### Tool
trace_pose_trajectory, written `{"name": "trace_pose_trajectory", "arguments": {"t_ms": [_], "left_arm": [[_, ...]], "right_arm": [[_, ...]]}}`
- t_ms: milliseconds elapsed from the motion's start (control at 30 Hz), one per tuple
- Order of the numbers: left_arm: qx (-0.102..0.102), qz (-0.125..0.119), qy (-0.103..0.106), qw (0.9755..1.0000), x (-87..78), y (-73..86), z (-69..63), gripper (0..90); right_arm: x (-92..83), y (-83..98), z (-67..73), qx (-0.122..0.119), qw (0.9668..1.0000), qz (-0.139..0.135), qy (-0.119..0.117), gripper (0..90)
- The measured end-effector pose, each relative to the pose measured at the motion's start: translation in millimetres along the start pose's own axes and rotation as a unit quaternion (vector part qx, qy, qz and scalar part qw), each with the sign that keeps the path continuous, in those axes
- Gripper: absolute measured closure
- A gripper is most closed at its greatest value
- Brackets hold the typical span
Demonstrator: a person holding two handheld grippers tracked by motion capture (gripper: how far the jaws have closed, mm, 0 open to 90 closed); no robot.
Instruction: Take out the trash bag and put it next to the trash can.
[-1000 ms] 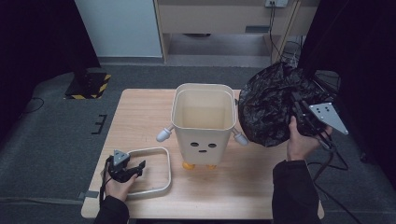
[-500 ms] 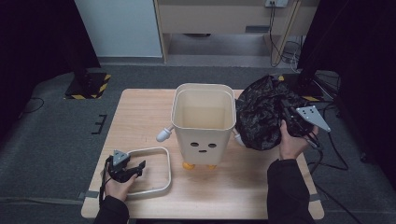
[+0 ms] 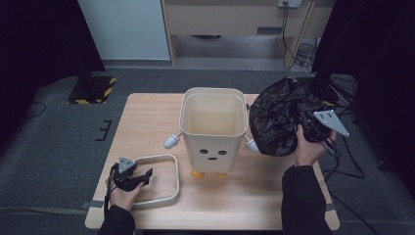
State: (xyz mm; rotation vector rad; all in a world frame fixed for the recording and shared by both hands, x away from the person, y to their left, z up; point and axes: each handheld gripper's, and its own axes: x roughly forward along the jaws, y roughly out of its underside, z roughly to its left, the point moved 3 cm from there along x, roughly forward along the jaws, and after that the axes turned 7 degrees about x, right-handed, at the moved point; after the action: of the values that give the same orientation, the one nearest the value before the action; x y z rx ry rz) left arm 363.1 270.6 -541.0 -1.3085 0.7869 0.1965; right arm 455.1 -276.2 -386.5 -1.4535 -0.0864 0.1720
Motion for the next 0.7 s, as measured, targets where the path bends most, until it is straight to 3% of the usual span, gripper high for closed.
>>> {"name": "trace_pose_trajectory", "arguments": {"t_ms": [400, 700], "left_arm": [[-0.007, -0.007, 0.0, 1.0, -1.6, -0.6, 0.6, 28.7], [-0.006, -0.005, 0.0, 1.0, -1.6, -0.5, 0.3, 28.8]], "right_arm": [[8.0, 13.5, -4.1, -0.009, 0.9993, 0.036, 0.004, 84.0], [1.1, 0.1, -2.8, 0.005, 0.9997, 0.012, -0.021, 64.9]]}}
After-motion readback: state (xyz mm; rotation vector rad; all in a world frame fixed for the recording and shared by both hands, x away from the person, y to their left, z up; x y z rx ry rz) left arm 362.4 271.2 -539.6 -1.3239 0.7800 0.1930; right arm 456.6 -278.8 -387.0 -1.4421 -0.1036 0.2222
